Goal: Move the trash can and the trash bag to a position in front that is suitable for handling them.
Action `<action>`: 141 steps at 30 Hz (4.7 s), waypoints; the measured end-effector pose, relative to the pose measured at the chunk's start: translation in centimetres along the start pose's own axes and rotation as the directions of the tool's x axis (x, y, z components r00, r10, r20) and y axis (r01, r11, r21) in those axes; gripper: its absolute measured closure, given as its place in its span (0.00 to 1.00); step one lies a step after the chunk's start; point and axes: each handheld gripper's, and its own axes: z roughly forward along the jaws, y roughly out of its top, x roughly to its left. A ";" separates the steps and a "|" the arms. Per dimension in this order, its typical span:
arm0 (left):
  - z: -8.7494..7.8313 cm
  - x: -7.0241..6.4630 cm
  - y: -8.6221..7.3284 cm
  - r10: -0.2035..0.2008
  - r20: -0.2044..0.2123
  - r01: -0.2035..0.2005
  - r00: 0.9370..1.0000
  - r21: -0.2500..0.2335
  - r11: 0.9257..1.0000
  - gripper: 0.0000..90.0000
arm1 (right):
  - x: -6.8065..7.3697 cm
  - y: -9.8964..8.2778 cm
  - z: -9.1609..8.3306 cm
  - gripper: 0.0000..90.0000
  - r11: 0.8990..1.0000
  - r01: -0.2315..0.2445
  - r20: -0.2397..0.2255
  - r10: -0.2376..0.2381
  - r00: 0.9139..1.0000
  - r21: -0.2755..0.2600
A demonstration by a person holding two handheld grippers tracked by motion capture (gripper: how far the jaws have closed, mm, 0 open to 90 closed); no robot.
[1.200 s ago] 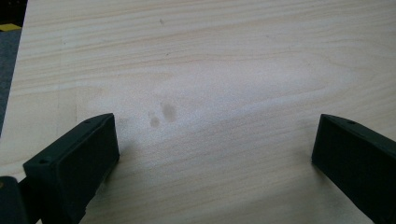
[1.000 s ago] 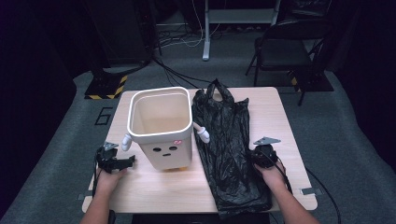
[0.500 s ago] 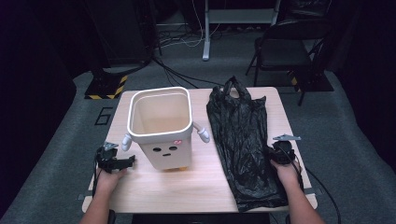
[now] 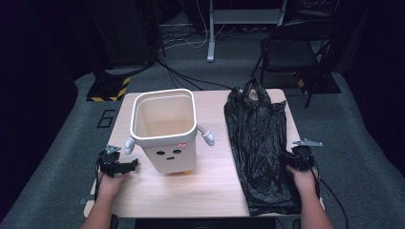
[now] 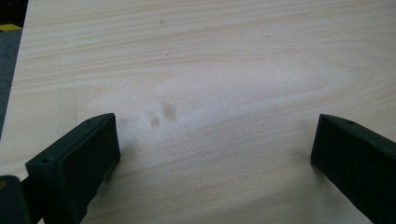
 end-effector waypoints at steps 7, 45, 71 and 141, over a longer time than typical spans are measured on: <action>-0.7 -0.9 0.5 0.046 0.073 -0.048 0.996 0.018 0.999 0.28 | -0.3 0.3 -0.9 0.60 0.999 -0.008 -0.017 0.008 1.000 -0.047; -15.1 -4.7 6.5 0.178 0.332 -0.136 0.926 -0.145 0.980 0.51 | 3.7 3.9 -6.2 0.56 0.952 0.252 -0.048 -0.264 0.963 -0.176; -14.9 -5.3 10.5 0.211 0.397 -0.157 0.893 -0.165 0.974 0.68 | 11.8 9.1 -9.1 0.56 0.909 0.378 -0.342 -0.417 0.842 -0.176; -14.6 -13.0 10.5 0.312 0.502 -0.233 0.807 -0.214 0.949 0.69 | 16.1 7.5 -11.4 0.74 0.862 0.345 -0.442 -0.491 0.751 -0.371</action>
